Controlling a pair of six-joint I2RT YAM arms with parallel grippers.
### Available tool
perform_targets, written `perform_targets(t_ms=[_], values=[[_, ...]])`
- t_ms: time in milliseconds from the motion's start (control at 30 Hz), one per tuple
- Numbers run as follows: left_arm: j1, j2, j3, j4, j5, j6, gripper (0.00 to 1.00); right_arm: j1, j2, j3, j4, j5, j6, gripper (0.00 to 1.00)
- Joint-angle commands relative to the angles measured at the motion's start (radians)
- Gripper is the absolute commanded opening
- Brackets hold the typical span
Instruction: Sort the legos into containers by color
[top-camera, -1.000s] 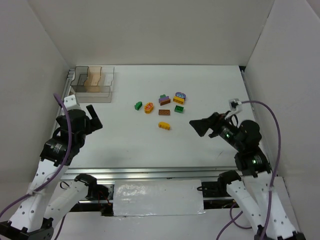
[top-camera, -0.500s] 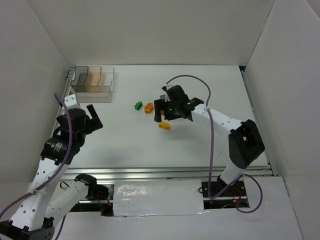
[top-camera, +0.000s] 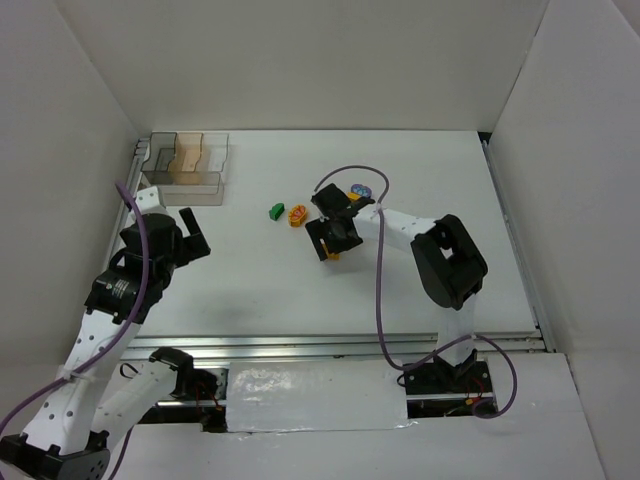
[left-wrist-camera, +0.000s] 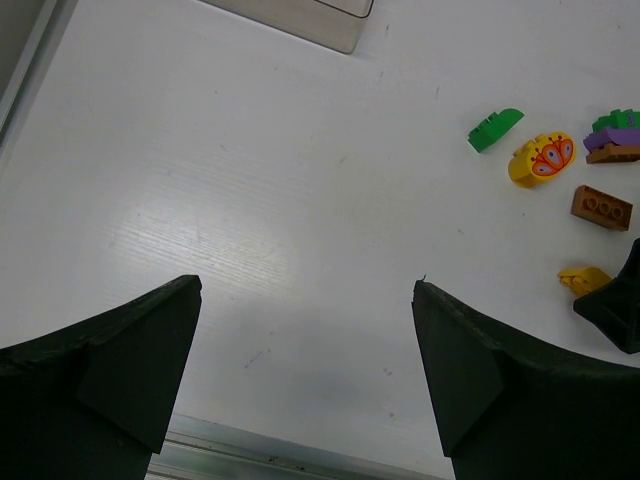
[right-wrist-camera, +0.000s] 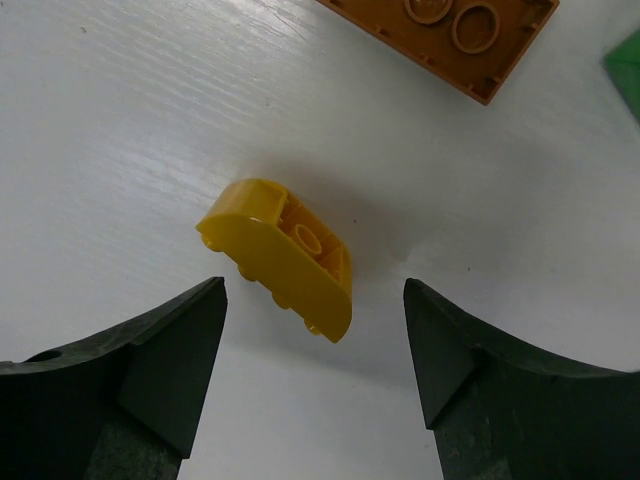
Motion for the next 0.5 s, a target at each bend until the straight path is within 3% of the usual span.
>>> perform_targets(t_ms=[0,367,467], values=[[0.006,-0.006,0.013,0.047,0.017,0.028,1.0,0.0,0.005,0.033,0.016,-0.003,-0.026,0.78],[0.007,0.0,0.012,0.05,0.03,0.034,1.0,0.006,0.063,0.057,0.033,-0.07,-0.095,0.68],[0.007,0.002,0.012,0.052,0.036,0.036,1.0,0.011,0.072,0.056,0.037,-0.087,-0.095,0.53]])
